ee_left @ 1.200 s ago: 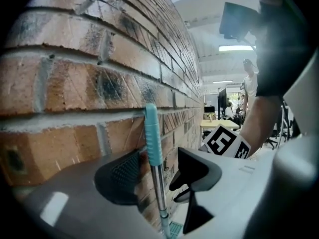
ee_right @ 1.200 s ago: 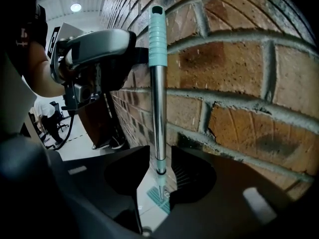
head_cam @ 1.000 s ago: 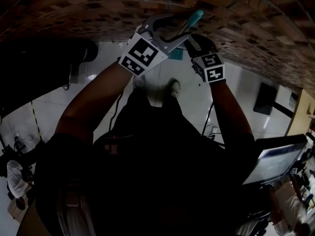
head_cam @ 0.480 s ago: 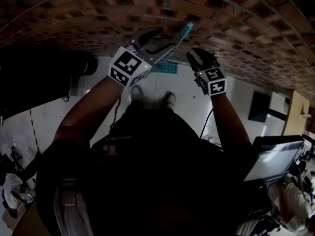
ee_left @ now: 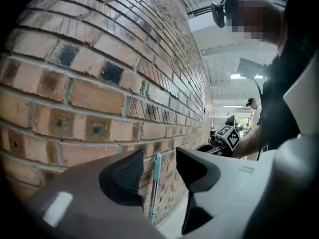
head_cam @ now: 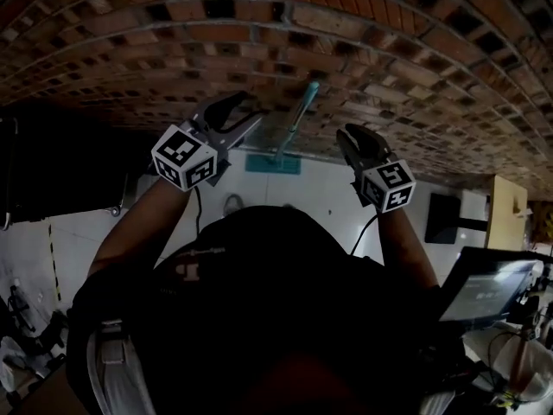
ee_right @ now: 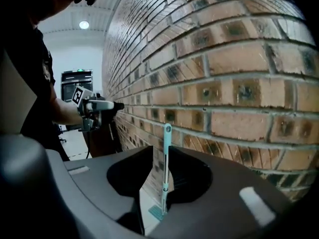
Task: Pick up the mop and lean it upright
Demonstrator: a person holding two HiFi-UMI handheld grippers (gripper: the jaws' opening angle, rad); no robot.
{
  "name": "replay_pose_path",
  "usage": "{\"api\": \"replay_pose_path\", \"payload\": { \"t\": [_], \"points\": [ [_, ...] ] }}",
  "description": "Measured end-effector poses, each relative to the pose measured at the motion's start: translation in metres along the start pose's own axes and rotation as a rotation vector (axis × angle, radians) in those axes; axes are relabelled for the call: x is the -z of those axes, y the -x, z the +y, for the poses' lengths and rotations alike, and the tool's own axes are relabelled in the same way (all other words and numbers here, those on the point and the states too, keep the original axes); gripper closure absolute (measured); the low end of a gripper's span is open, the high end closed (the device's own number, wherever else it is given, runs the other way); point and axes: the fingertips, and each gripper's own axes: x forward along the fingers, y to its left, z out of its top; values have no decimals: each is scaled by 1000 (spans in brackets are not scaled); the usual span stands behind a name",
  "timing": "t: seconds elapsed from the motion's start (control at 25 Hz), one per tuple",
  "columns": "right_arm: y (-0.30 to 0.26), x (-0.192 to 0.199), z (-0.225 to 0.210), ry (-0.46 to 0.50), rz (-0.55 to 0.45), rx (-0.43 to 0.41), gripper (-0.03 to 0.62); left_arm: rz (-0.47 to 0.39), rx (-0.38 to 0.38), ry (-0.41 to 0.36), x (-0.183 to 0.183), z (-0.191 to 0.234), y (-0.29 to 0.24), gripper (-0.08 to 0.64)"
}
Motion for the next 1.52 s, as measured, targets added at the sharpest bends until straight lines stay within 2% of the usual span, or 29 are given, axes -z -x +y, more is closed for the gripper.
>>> {"api": "replay_pose_path", "payload": {
  "t": [0.2, 0.44, 0.56, 0.72, 0.96, 1.24, 1.52],
  "points": [
    [28, -38, 5, -7, -65, -13, 506, -71, 17, 36, -35, -4, 27, 402],
    [53, -71, 13, 12, -122, -3, 551, -84, 79, 24, -56, -25, 51, 478],
    [63, -80, 19, 21, -146, -15, 577, -118, 91, 90, -64, -28, 61, 502],
    [70, -85, 17, -14, -182, -30, 578, -164, 78, 172, -70, -26, 72, 538],
    [71, -87, 18, -40, -198, -34, 578, -175, 73, 176, -65, -26, 78, 548],
    [67, -81, 23, 9, -166, -22, 580, -168, 72, 172, -63, -29, 78, 549],
    [65, -82, 19, 28, -175, -17, 580, -160, 90, 164, -63, -32, 72, 548]
  ]
}}
